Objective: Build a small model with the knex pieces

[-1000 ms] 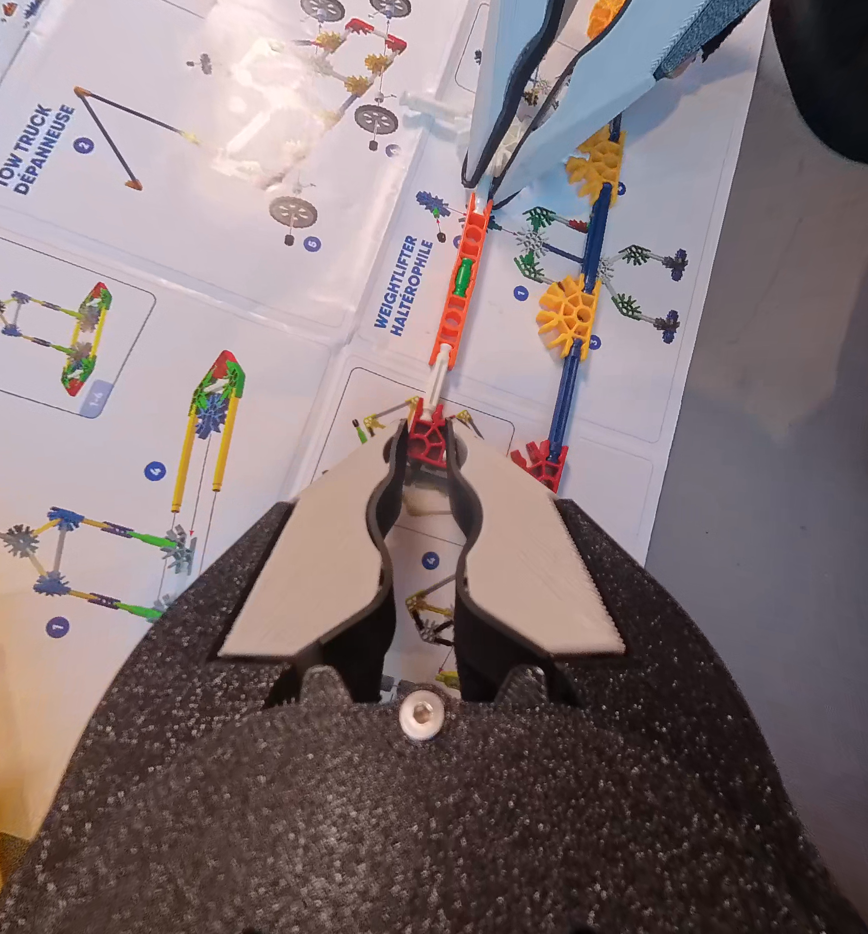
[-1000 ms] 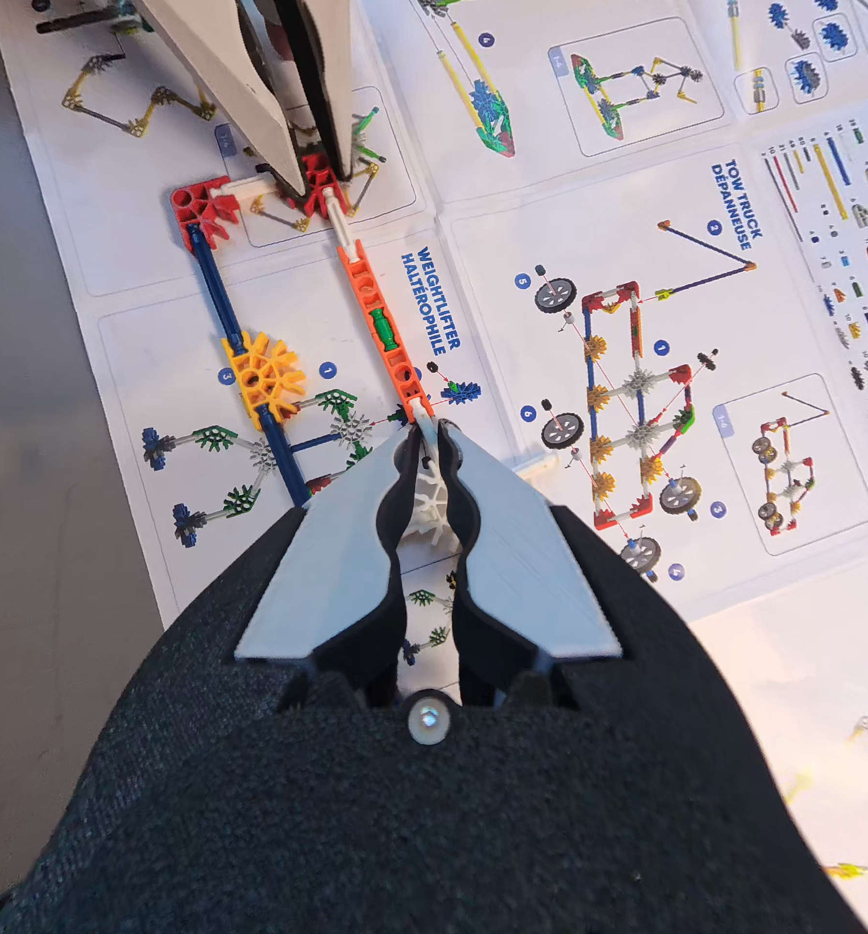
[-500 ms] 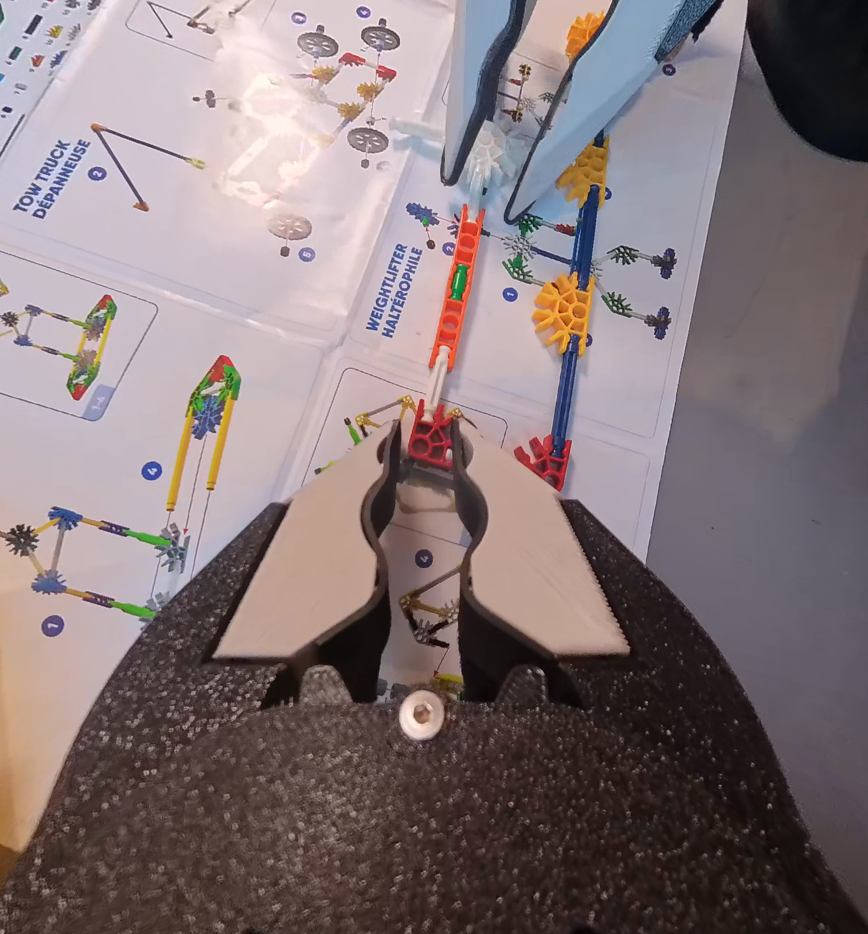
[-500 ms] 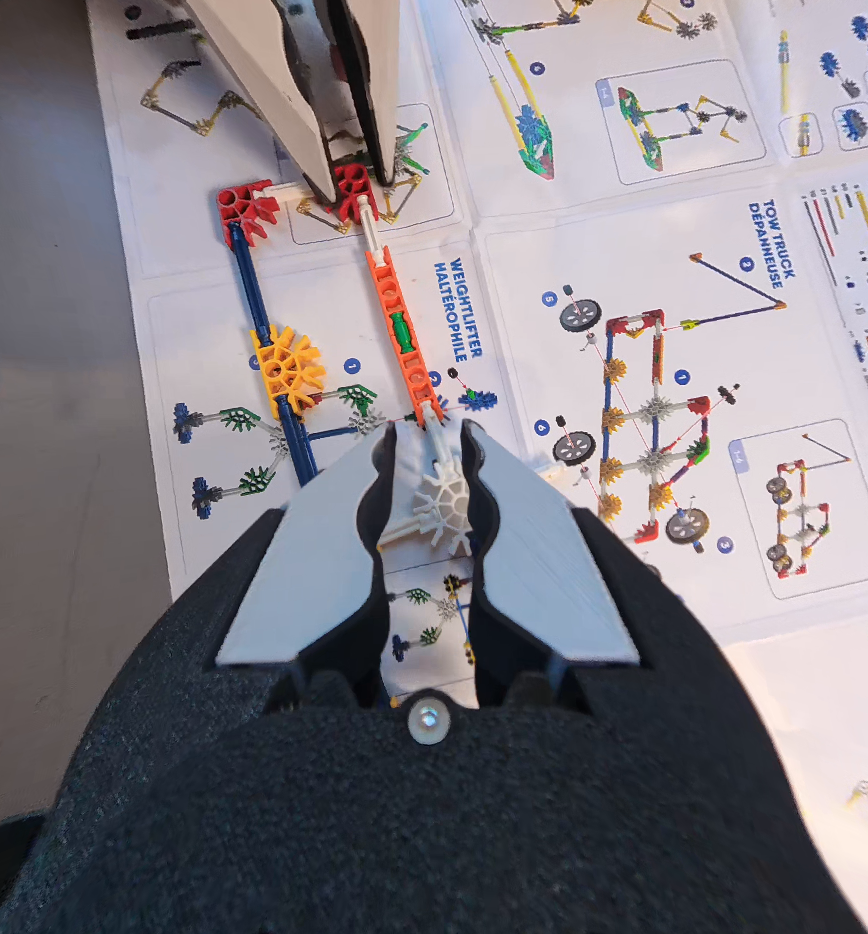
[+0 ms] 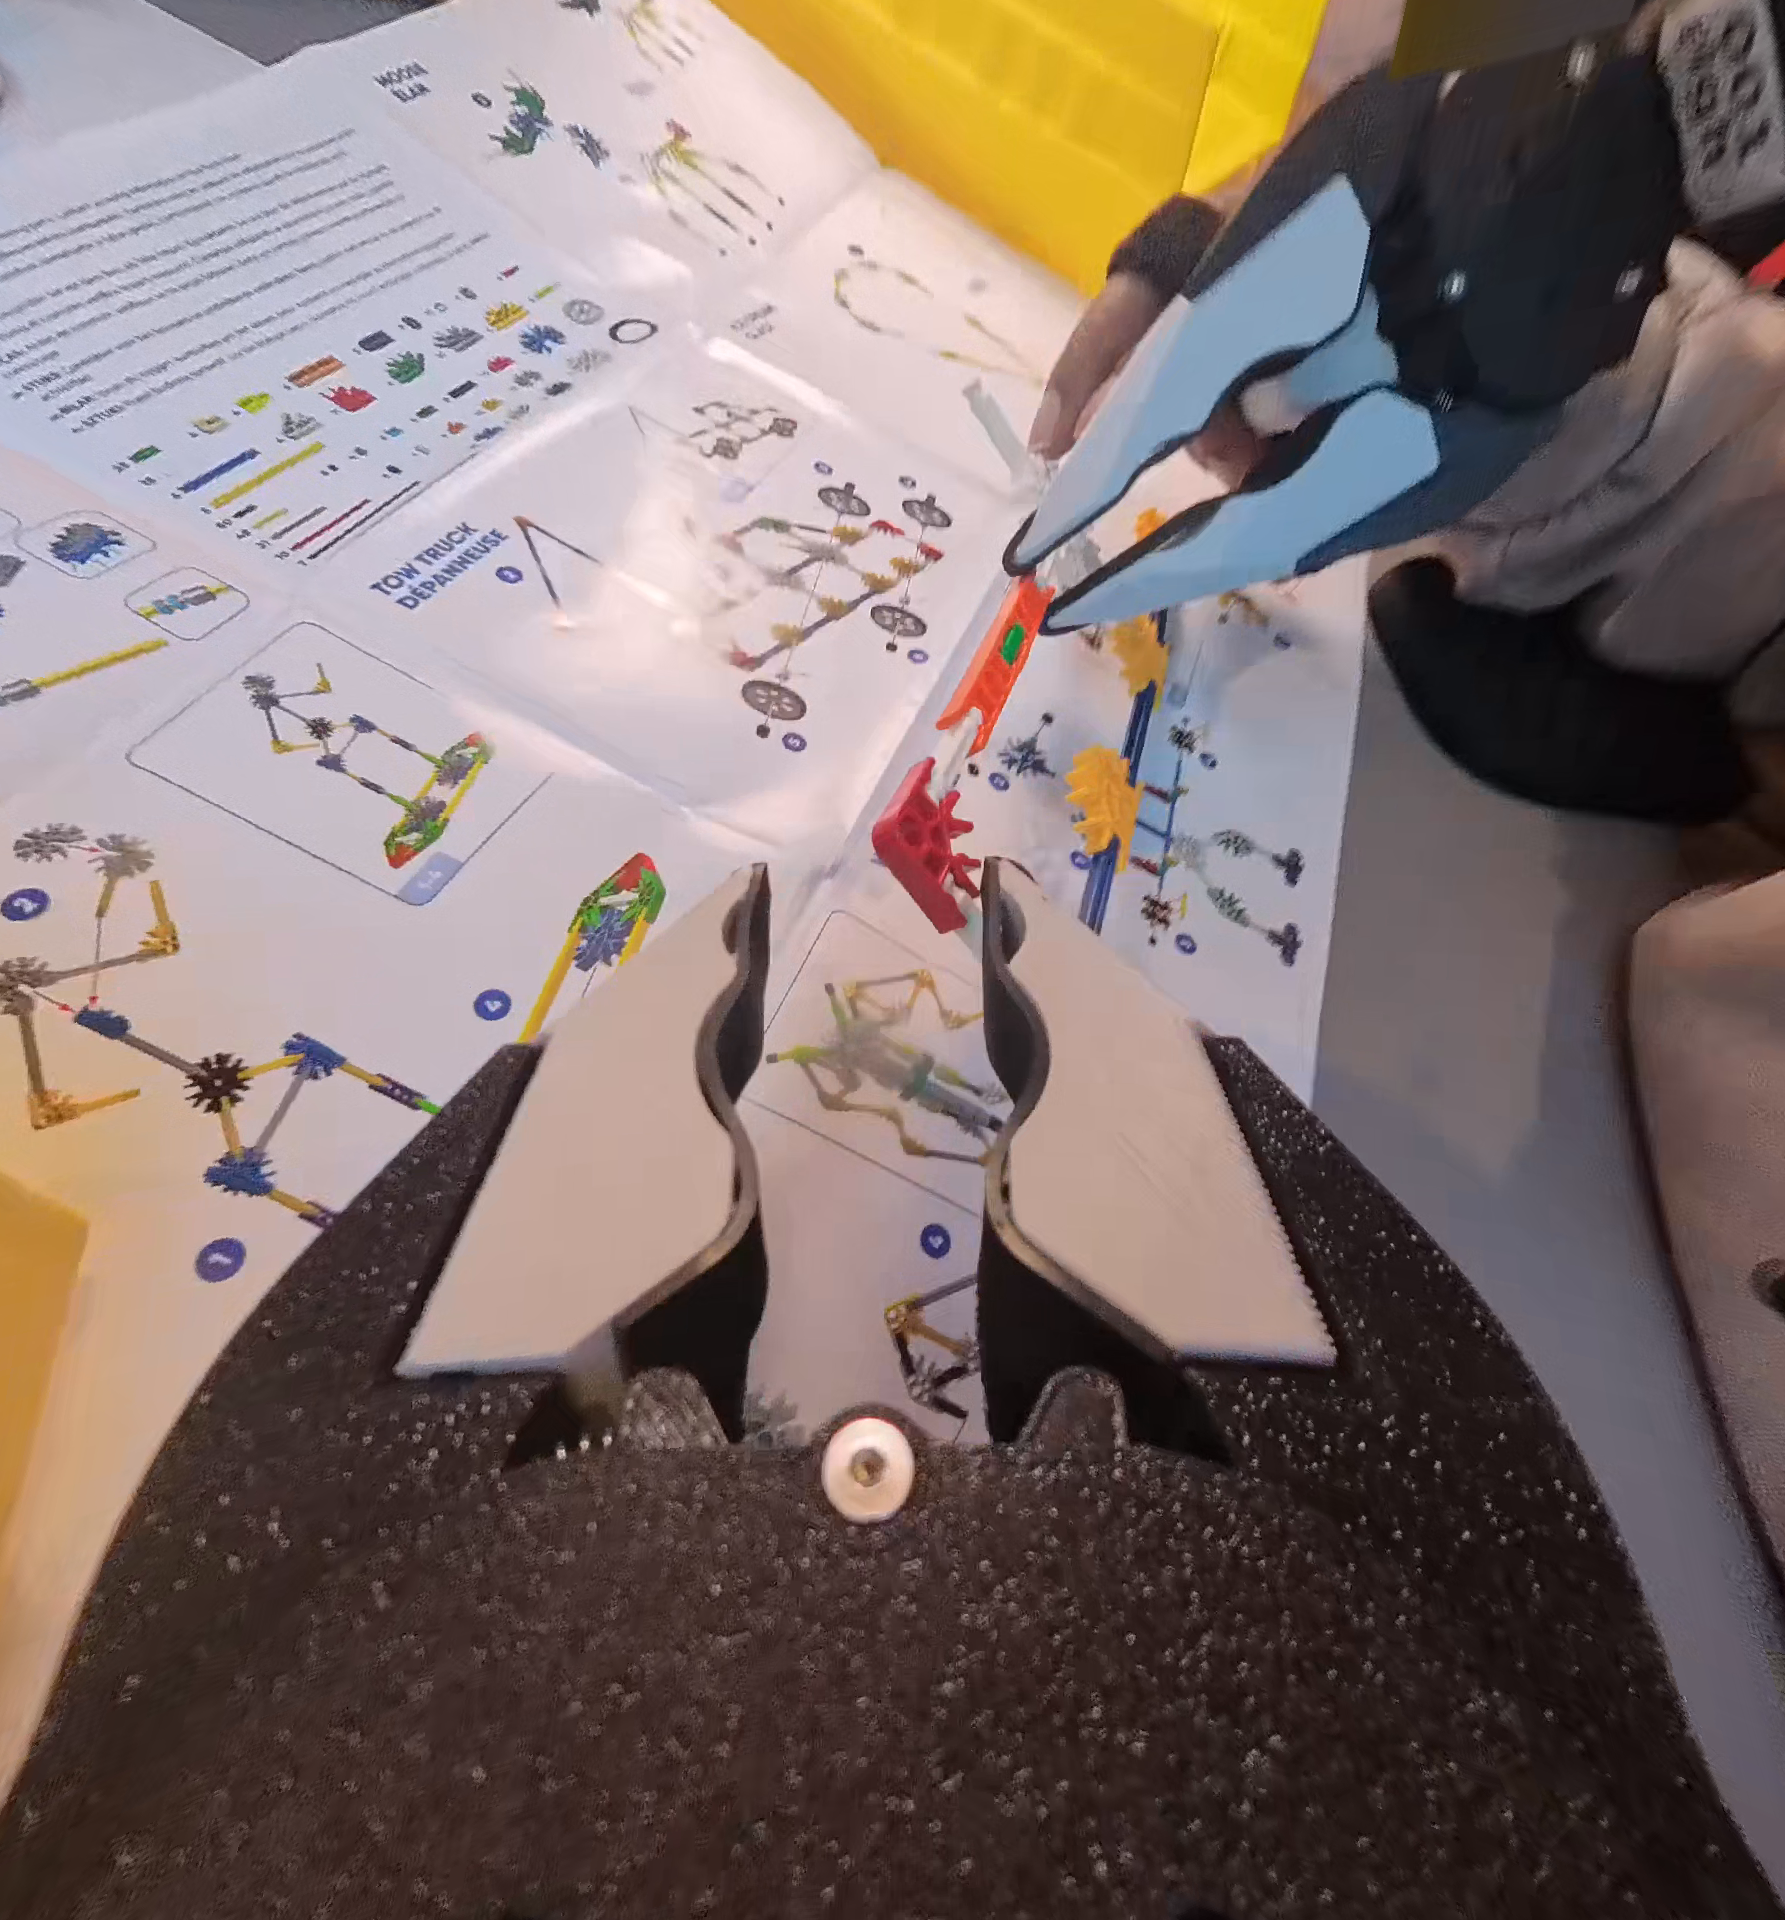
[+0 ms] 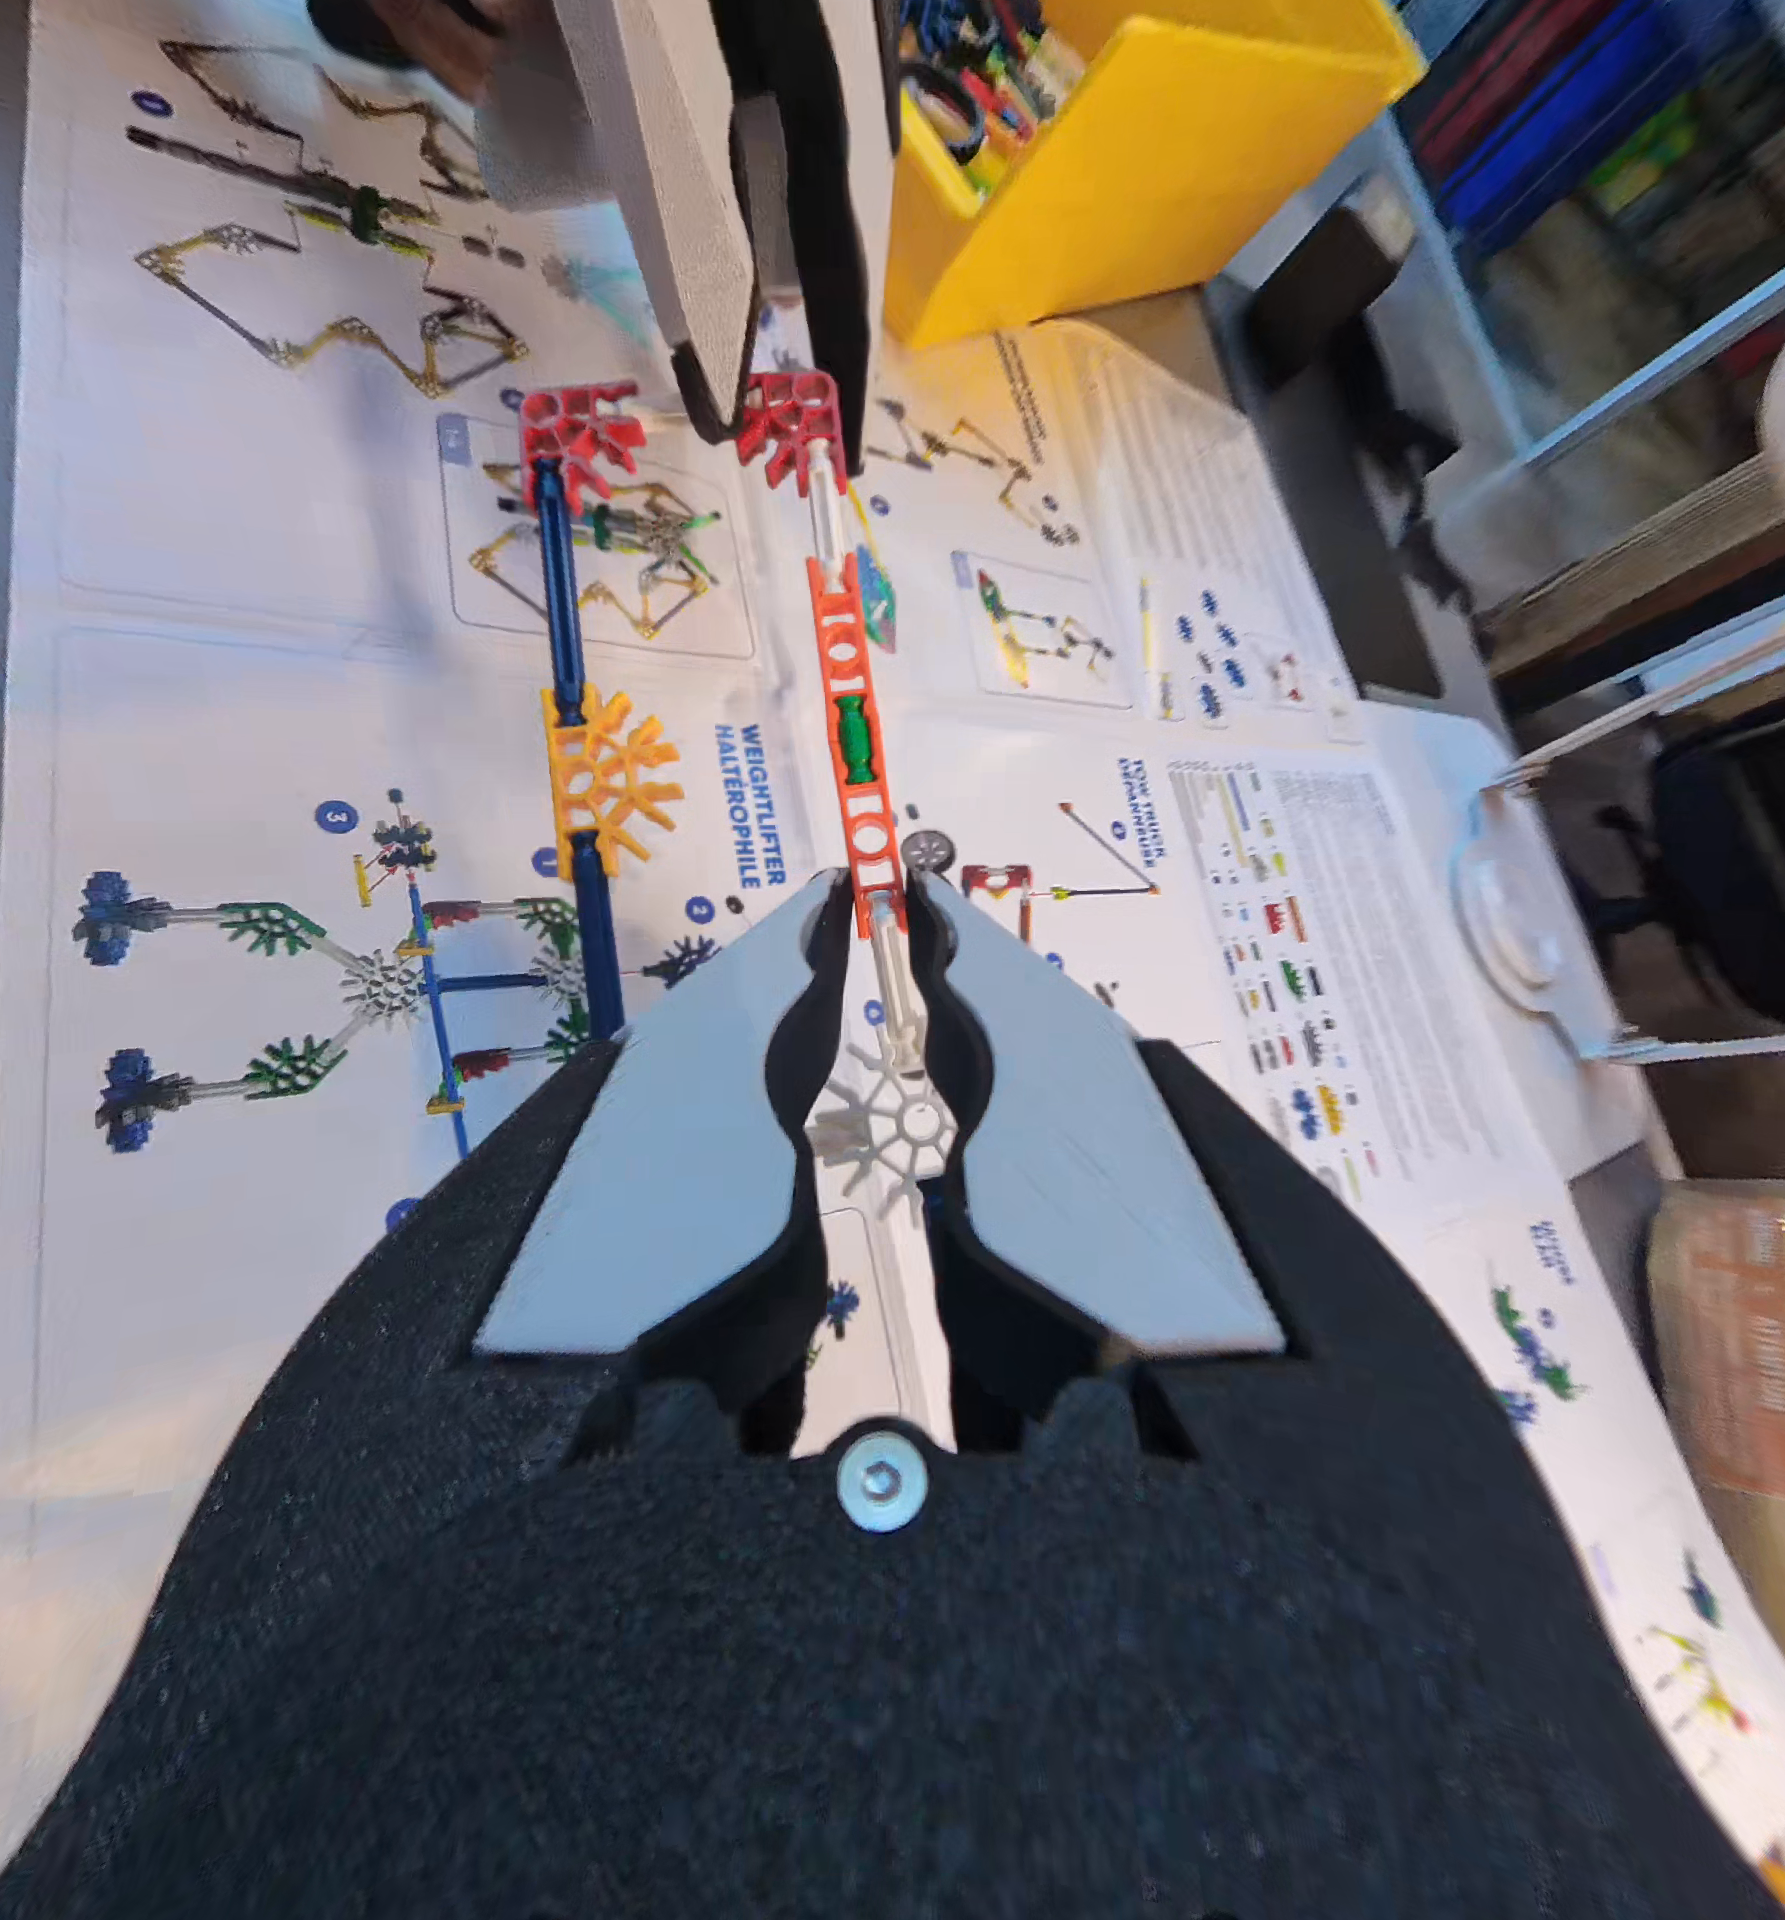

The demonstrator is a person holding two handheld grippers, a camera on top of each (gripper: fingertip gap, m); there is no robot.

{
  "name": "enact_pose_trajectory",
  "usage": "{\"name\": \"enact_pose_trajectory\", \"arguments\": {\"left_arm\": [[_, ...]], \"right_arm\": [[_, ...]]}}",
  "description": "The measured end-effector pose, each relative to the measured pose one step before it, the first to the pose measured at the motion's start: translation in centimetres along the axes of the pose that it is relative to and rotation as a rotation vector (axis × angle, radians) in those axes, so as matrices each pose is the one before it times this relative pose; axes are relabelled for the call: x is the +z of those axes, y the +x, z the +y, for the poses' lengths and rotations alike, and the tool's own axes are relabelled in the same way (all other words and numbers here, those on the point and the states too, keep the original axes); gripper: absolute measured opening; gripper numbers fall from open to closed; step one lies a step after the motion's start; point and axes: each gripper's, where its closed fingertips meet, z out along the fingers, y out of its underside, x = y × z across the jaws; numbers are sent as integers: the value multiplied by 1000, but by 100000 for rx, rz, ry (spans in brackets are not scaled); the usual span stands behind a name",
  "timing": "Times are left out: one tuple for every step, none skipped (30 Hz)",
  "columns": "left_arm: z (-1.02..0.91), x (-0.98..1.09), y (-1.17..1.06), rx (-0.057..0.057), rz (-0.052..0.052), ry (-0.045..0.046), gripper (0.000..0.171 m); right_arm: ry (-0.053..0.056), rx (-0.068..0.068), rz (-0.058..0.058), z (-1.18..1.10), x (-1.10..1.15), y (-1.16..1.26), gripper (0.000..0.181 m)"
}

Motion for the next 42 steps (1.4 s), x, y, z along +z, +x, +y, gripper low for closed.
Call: {"name": "enact_pose_trajectory", "arguments": {"left_arm": [[-280, 21, 479, -3499, 4427, 1893, 38], [-203, 84, 682, -893, 4184, 1008, 33], [-250, 87, 414, 1699, 1290, 1106, 22], [-216, 59, 68, 2822, -1134, 690, 10], [-145, -17, -59, 2190, -1315, 38, 9], [-183, -90, -22, 931, -170, 669, 5], [-162, -155, -77, 60, 311, 1067, 3], [29, -173, -257, -373, -435, 389, 3], [171, -172, -353, -653, -858, -272, 3], [211, -126, -282, -732, -460, -457, 3], [208, -74, -275, -830, -526, -501, 3], [199, -26, -304, -592, -723, -668, 3], [220, 15, -279, -95, -657, -966, 3], [176, 50, -274, -38, -880, -887, 3], [58, 47, -208, -267, -582, -397, 3], [-2, 25, -114, -259, -279, -95, 3], [-12, 11, -169, 169, -1034, -93, 3], [42, 3, -163, 510, -1440, -495, 3], [156, 18, -137, 1185, -1755, -1289, 3], [351, 56, -113, 1873, -2059, -2420, 3], [460, 87, -123, 2154, -2331, -3009, 3], [404, 101, -157, 2190, -2751, -2567, 4], [290, 93, -110, 1843, -2410, -1960, 4], [173, 55, -11, 1268, -1398, -1410, 4], [64, 9, 22, 784, -831, -778, 4], [27, -18, 74, 728, -260, -526, 4], [27, -24, 52, 781, -376, -356, 4], [44, -5, 8, 840, -588, -466, 4], [82, 13, 19, 769, -409, -528, 4], [66, -3, 52, 779, -32, -403, 5], [35, -25, 51, 682, 99, -198, 5], [52, -27, 57, 517, 263, -283, 5], [92, -19, 46, 420, 258, -409, 5], [69, -49, 38, 218, 332, -224, 6], [20, -111, 107, 90, 855, -5, 6], [-31, -168, 128, 75, 1041, 195, 6], [-17, -197, 45, 251, 451, 9, 9], [76, -180, -39, 736, -219, -560, 10], [131, -138, -25, 942, -164, -659, 15], [88, -83, 40, 859, 127, -323, 16], [0, -50, 71, 622, 321, 239, 15], [-30, -22, 41, 298, 212, 295, 14]], "right_arm": [[1793, -1808, 3760, -422, -347, 272, 9], [1320, -1685, 4651, -375, -304, 433, 9], [528, -2075, 3344, -237, -231, 258, 9], [-274, -1624, 1775, -64, -157, 78, 9], [728, -422, 1022, -107, -185, 15, 9], [2777, 1140, 1155, -301, -322, 137, 10], [2416, 2206, 547, -208, -510, 287, 14], [1309, 2639, -474, -24, -688, 470, 29], [1600, 5004, -1469, -47, -886, 573, 40], [2011, 6577, -2969, -40, -1025, 482, 43], [2121, 5702, -144, 29, -1087, 855, 45], [1528, 3328, 2002, 230, -1038, 1060, 44], [-300, 2560, 916, 609, -872, 823, 40], [-1517, 2694, 1482, 843, -638, 822, 38], [-1202, 2261, 2589, 904, -433, 884, 36], [-934, 2343, 1049, 902, -241, 554, 33], [-466, 3163, -193, 796, -86, 271, 31], [-35, 3270, -1555, 578, 14, -56, 31], [148, 2371, -1940, 382, 112, -249, 30], [-3, 1376, -2052, 252, 182, -362, 29], [-930, 518, -2400, 263, 284, -462, 28], [-1892, -408, -1782, 321, 354, -425, 28], [-2071, -1139, -1543, 339, 388, -433, 28], [-1674, -954, -1590, 256, 368, -464, 27], [436, -215, -818, -64, 255, -307, 22], [-551, -62, -2305, 64, 214, -506, 22], [-1297, -189, -1393, 169, 193, -348, 22], [-625, -554, -734, 76, 120, -239, 22], [-47, -166, -637, -22, 43, -192, 22], [-234, 171, -690, -10, 27, -138, 22], [-312, -96, -200, 20, 9, -52, 22], [-177, -278, 117, 19, 29, 11, 22], [-2, 74, -604, 38, 32, -100, 22], [147, 452, -955, 32, 52, -138, 22], [127, 198, -761, 37, 39, -112, 22], [-66, 28, -602, 59, 34, -77, 22], [18, 123, -410, 24, 39, -63, 22], [277, 170, -399, -28, 48, -52, 22], [312, 171, -402, -50, 53, -70, 22], [345, 171, -363, -55, 77, -66, 22], [31, 45, -423, -25, 116, -89, 22], [-354, -222, -74, 36, 127, -55, 22]]}}
